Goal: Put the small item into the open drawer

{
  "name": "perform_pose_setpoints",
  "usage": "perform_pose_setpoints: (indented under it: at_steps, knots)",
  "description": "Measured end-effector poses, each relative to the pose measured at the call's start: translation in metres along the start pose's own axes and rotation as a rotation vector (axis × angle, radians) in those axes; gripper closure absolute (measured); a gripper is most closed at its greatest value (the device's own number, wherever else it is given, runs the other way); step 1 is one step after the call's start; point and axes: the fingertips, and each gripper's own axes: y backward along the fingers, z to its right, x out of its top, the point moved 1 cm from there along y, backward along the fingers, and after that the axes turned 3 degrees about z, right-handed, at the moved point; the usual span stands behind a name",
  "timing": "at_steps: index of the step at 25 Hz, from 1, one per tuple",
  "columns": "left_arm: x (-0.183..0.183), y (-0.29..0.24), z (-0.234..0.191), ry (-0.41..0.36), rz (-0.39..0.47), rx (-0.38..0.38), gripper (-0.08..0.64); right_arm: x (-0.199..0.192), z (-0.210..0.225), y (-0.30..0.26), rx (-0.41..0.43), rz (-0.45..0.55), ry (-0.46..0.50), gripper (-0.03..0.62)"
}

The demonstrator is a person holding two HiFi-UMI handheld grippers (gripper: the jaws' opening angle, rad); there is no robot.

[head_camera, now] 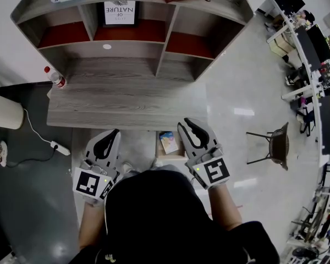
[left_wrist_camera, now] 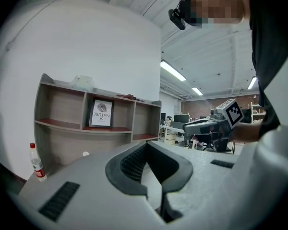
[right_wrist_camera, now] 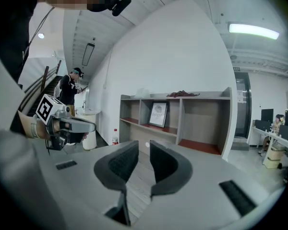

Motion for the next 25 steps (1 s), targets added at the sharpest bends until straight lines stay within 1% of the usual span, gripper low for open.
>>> perform_pose_setpoints:
  at_steps: [8, 11, 15, 21, 25]
  knots:
    - [0.002, -0.001, 0.006, -0.006, 0.002, -0.032, 0.56, 0.006, -0.007, 0.0, 0.01, 0.028, -0.004, 0.526]
    - [0.005, 0.0, 0.007, -0.009, 0.01, -0.033, 0.56, 0.005, -0.009, 0.0, 0.009, 0.028, -0.018, 0.546]
    - [0.01, 0.001, 0.007, 0.0, 0.026, -0.031, 0.56, 0.004, -0.01, 0.0, 0.011, 0.025, -0.026, 0.551]
    - [0.011, 0.0, 0.005, -0.007, 0.021, -0.029, 0.56, 0.003, -0.011, -0.002, 0.009, 0.028, -0.026, 0.557]
    - [0.011, -0.001, 0.007, -0.012, 0.018, -0.034, 0.56, 0.003, -0.01, -0.003, 0.001, 0.04, -0.026, 0.572]
